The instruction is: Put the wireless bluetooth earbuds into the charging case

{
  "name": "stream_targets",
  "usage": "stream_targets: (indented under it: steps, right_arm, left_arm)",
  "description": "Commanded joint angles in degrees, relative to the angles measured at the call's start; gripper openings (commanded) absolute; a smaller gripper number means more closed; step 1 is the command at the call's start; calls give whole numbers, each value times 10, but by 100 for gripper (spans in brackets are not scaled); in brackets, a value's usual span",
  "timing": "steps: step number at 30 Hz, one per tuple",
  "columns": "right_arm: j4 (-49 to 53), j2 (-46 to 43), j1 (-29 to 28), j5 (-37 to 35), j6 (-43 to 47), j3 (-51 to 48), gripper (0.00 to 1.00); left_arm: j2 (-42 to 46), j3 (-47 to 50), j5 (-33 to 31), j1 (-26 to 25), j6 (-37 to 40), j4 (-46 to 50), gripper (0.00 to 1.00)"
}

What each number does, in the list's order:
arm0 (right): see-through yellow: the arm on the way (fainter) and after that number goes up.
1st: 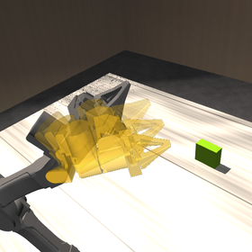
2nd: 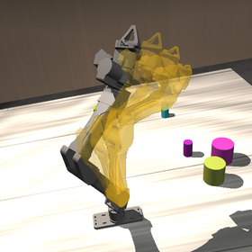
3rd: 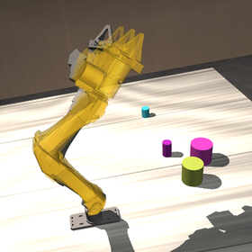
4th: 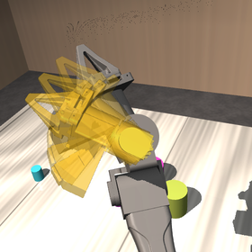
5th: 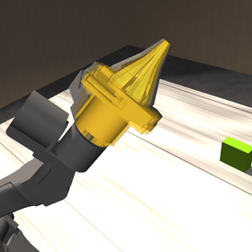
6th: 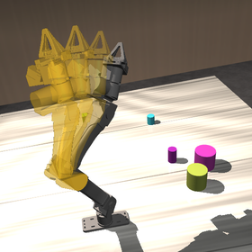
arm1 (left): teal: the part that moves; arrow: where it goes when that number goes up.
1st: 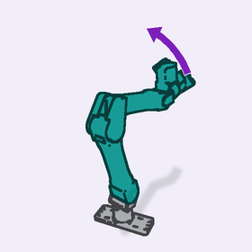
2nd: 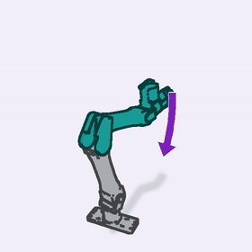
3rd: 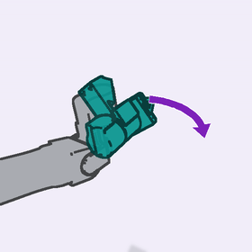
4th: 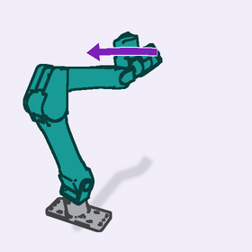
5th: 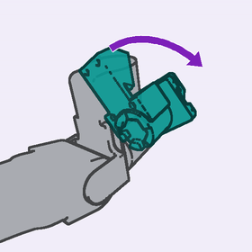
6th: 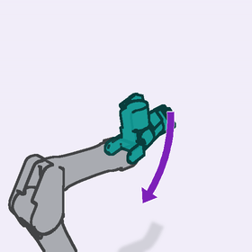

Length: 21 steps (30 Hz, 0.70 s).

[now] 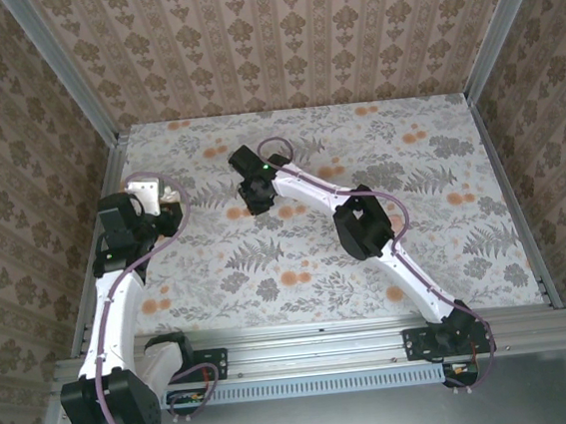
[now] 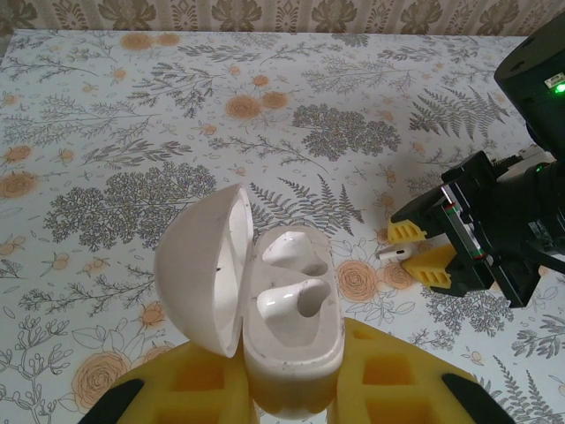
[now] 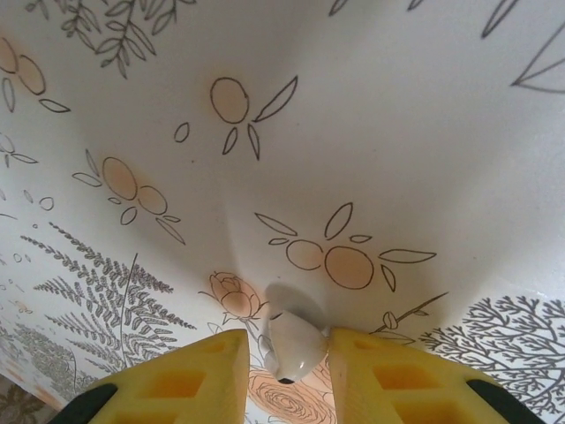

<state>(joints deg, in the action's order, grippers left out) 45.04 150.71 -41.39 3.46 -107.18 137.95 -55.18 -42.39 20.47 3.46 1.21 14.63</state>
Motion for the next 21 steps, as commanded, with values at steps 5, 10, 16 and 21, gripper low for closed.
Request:
stream_targets:
  steps: [5,10,16,21]
  right_arm:
    - [6,19,3,14,-17,16,22]
    - [11,19,4,15,-16,15,17]
    - [14,3,3,4,3,10,14]
    - [-14,-49,4,-19,27,-40,13]
  left_arm:
    - [0,-16,-8,5,14,1,6]
    - [-1,-18,-9,7,16,5,6]
    - [-5,-21,0,8,13,5,6]
    - [-4,-20,19,8,1,5,6]
